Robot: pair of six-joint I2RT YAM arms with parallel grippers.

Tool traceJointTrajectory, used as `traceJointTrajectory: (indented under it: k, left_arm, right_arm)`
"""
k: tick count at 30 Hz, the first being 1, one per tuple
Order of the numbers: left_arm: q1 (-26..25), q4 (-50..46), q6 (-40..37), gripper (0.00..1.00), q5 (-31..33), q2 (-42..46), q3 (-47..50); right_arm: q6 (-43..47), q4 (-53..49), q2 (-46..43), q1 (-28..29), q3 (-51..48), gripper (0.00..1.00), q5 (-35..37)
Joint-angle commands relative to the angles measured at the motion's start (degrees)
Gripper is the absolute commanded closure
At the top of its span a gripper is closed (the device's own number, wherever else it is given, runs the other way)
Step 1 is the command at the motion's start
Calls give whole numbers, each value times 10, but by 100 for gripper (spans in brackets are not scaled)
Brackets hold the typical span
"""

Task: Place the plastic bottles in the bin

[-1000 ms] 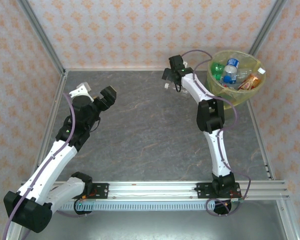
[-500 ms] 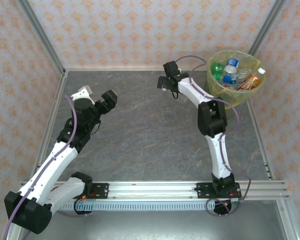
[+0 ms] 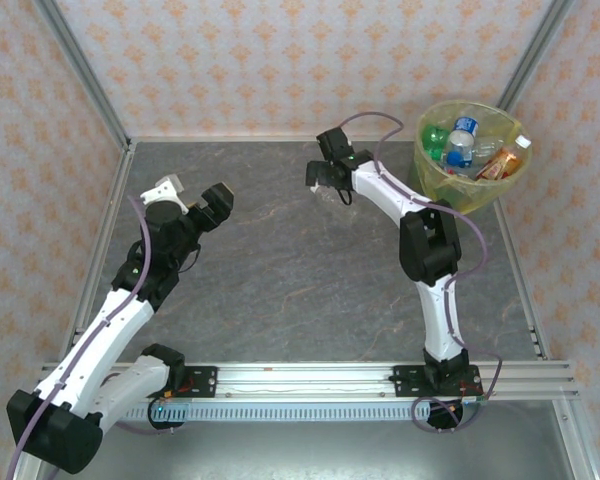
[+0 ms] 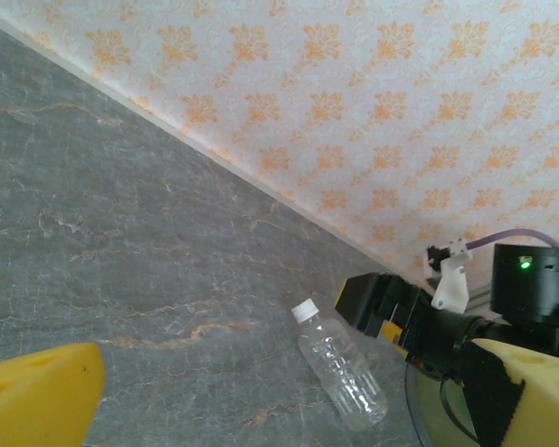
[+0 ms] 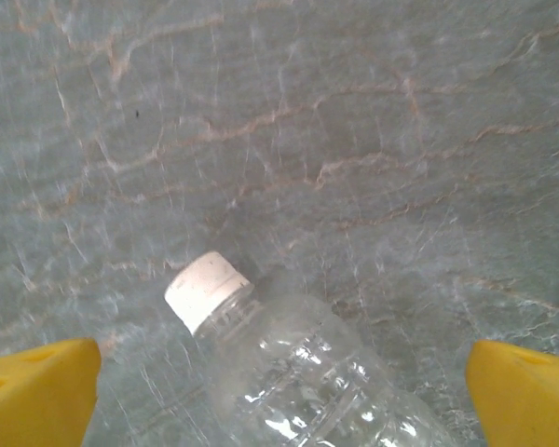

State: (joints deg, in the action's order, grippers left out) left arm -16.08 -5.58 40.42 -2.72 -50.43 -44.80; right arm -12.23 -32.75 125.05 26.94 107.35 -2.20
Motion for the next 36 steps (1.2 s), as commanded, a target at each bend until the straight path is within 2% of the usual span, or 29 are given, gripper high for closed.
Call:
traceJointTrajectory:
  k: [1, 7, 11, 17, 20, 27, 30, 36]
  left_arm:
    - [5, -6, -2, 1, 1, 19, 8]
    - [4, -12, -2, 1, 4, 24, 8]
    - [4, -7, 3, 1, 1, 22, 10]
    - [4, -2, 11, 1, -5, 14, 9]
    - [5, -5, 11, 1, -10, 12, 7]
    - [5, -24, 10, 1, -12, 12, 1]
    - [4, -28, 7, 1, -10, 18, 2]
    - [4, -33, 4, 1, -14, 20, 5]
  right_arm:
    - [39, 4, -28, 1, -46, 0, -40]
    - [56, 50, -74, 1, -140, 0, -45]
    - [54, 53, -86, 4, -164, 3, -70]
    - [35, 66, -96, 10, -196, 7, -60]
    - [17, 67, -90, 11, -194, 11, -58]
    - [-70, 56, -65, 5, -165, 11, -35]
    - [-106, 55, -52, -1, -152, 12, -63]
    - [-171, 46, -23, -5, -117, 15, -74]
